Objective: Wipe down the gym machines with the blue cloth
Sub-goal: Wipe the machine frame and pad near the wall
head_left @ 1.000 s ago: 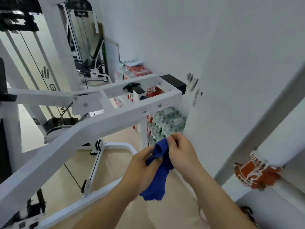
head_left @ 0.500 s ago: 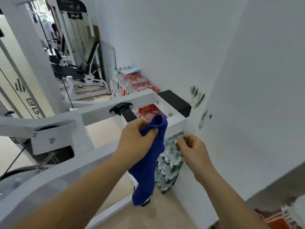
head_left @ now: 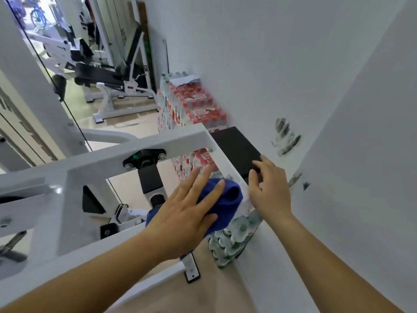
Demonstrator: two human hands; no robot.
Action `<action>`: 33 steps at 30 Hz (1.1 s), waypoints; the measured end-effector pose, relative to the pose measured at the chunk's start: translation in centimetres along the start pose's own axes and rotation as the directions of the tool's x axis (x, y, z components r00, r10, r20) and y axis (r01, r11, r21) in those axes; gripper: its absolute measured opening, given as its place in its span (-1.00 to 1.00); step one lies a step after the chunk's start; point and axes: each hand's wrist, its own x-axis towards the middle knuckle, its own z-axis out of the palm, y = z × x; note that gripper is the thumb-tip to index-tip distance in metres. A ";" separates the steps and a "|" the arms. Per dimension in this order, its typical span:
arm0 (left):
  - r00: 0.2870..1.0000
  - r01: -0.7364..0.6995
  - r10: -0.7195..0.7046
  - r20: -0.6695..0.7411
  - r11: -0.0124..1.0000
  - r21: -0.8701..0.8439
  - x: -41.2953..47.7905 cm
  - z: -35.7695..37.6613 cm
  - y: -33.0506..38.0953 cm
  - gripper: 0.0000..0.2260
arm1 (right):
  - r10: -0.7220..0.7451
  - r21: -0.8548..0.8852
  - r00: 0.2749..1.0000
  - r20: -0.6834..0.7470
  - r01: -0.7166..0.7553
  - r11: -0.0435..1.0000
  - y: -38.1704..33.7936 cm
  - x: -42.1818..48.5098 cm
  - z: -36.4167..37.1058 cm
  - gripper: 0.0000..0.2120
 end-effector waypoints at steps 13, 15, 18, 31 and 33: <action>0.995 0.040 -0.037 0.096 0.999 -0.029 2.8 0.3 2.6 -0.54 | -0.025 0.240 0.977 0.210 -0.027 0.970 2.3 3.5 -0.3 -0.69; 0.980 0.087 -0.086 0.179 0.996 0.002 1.2 -0.2 1.8 -0.50 | -0.006 0.221 0.983 0.182 -0.035 0.975 1.8 3.3 0.2 -0.68; 0.955 0.227 -0.213 0.206 0.973 -0.043 5.5 0.6 2.8 -0.55 | 0.020 0.218 0.982 0.189 -0.061 0.974 1.4 3.2 0.2 -0.67; 0.955 0.218 -0.208 0.212 0.975 -0.026 7.8 0.1 3.9 -0.72 | 0.020 0.197 0.969 0.248 -0.070 0.978 0.9 3.4 -0.5 -0.65; 0.940 0.229 -0.213 0.267 0.973 -0.027 10.3 0.0 5.0 -0.69 | 0.025 0.215 0.966 0.259 -0.083 0.973 0.8 3.3 -0.7 -0.65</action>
